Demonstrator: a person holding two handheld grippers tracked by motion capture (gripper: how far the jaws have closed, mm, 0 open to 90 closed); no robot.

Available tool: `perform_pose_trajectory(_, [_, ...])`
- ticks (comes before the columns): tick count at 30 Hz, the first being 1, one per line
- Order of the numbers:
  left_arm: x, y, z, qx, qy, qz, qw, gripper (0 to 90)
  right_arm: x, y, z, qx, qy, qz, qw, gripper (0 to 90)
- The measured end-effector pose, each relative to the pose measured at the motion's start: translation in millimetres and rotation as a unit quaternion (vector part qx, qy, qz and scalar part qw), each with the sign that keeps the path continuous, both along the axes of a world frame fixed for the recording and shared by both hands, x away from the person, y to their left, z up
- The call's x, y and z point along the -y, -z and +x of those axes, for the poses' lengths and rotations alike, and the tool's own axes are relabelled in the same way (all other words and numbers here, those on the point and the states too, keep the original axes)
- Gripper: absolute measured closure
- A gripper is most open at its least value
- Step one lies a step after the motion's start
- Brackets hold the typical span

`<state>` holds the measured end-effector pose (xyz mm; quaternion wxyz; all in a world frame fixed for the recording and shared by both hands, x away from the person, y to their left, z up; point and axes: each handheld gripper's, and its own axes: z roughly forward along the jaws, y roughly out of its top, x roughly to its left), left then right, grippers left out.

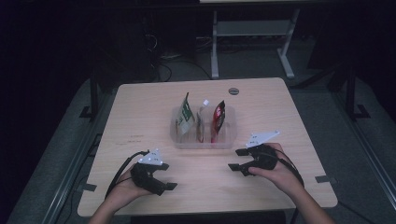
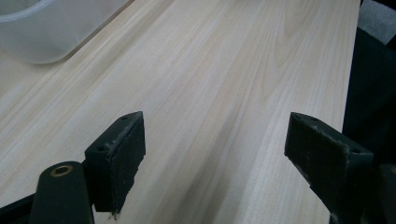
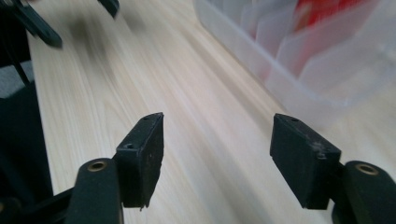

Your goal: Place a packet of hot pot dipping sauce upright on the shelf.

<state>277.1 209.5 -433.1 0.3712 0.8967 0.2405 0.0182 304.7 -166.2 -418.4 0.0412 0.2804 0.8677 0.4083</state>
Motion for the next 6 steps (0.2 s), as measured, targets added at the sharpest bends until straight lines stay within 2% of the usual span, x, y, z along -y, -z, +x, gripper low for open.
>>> perform_pose_trajectory(2, [0.0,0.8,0.0,0.005,0.002,0.002,1.0,20.0,1.5,5.8,-3.3,-0.003,0.001,-0.018,0.9998,33.2])
perform_pose_trajectory(6, [0.4,2.5,0.2,0.008,0.004,0.009,0.9999,20.0,2.4,10.4,-3.8,-0.002,-0.003,-0.03,0.9995,31.2])
